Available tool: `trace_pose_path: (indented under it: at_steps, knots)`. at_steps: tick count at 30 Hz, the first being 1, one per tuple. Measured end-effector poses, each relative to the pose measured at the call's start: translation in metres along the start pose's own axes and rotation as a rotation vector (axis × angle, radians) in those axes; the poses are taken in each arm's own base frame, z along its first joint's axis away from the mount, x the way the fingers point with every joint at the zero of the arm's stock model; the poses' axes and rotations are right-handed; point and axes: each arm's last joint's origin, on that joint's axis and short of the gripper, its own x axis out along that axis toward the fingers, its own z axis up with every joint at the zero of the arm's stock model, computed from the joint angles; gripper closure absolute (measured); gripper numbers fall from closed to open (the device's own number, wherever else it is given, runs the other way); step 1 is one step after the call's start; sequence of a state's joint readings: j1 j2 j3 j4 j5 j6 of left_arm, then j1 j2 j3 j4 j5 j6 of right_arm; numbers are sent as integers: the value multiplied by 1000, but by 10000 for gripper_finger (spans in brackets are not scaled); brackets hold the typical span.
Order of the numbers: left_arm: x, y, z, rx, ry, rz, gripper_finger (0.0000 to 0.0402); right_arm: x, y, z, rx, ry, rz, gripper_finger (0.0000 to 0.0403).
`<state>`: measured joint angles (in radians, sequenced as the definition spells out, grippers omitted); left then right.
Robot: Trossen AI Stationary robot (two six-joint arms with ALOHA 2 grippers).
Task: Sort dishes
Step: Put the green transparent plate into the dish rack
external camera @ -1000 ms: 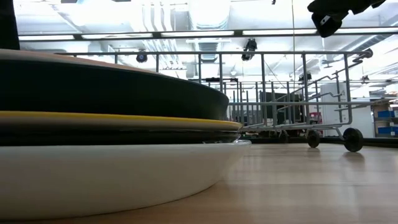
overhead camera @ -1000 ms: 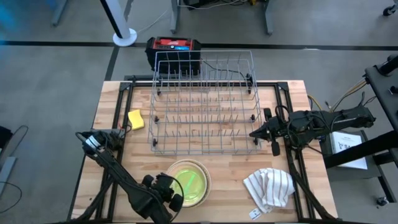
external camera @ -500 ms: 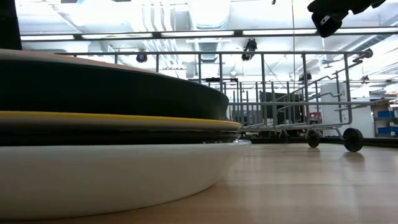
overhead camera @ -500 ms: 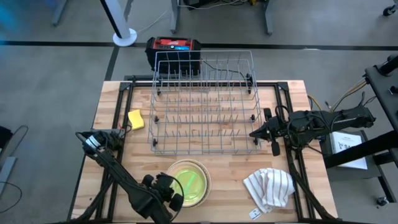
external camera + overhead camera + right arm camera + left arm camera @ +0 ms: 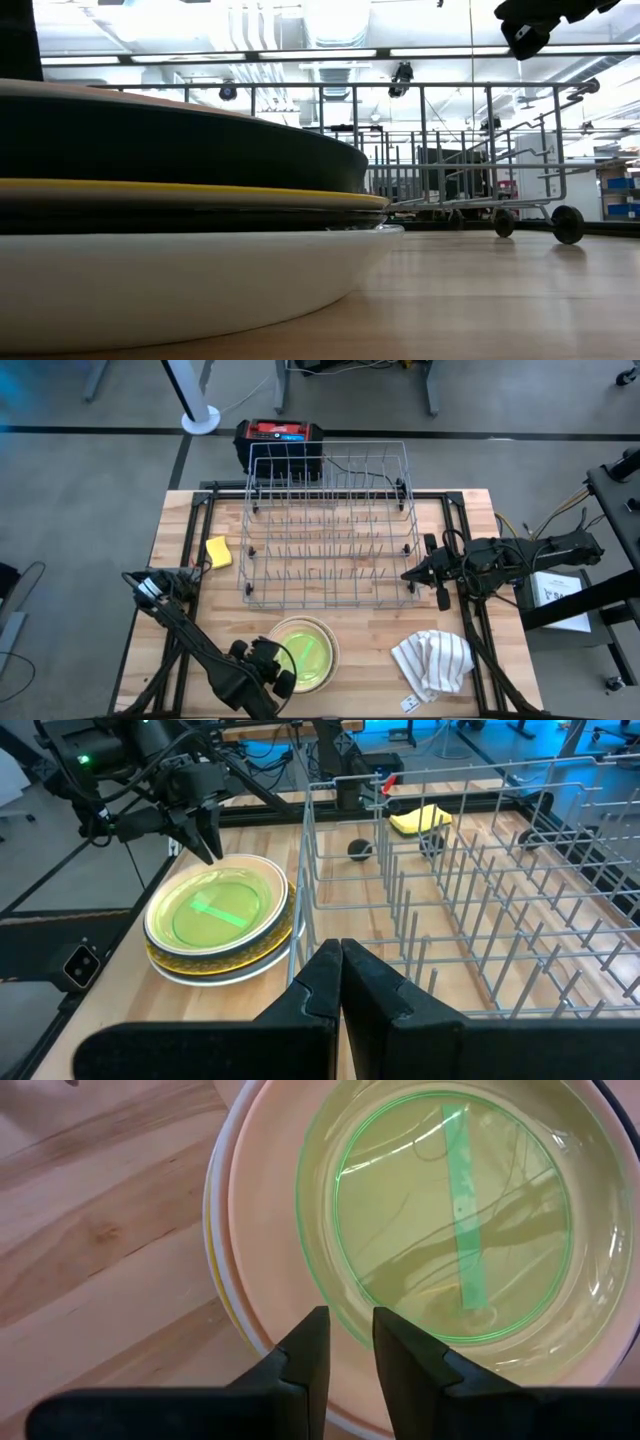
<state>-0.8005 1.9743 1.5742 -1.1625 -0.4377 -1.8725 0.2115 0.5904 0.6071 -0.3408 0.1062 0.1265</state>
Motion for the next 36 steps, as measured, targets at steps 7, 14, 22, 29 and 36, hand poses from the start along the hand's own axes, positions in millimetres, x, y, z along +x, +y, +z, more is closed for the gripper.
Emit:
trace_pose_path:
  at_steps: [7,14,22,29,36]
  knots:
    - [1,0,2,-4,-2,3,332,0,0,0,0,0,-1,403]
    - [2,-1,3,-9,-3,7,332,0,0,-1,-1,6,-1,403]
    - [2,-1,4,-8,-3,9,332,0,0,-2,-1,17,-2,403]
    - [2,-1,4,-10,-3,5,332,0,0,-2,1,18,-2,403]
    - [8,-2,0,-3,-6,20,332,0,0,-2,1,19,-3,403]
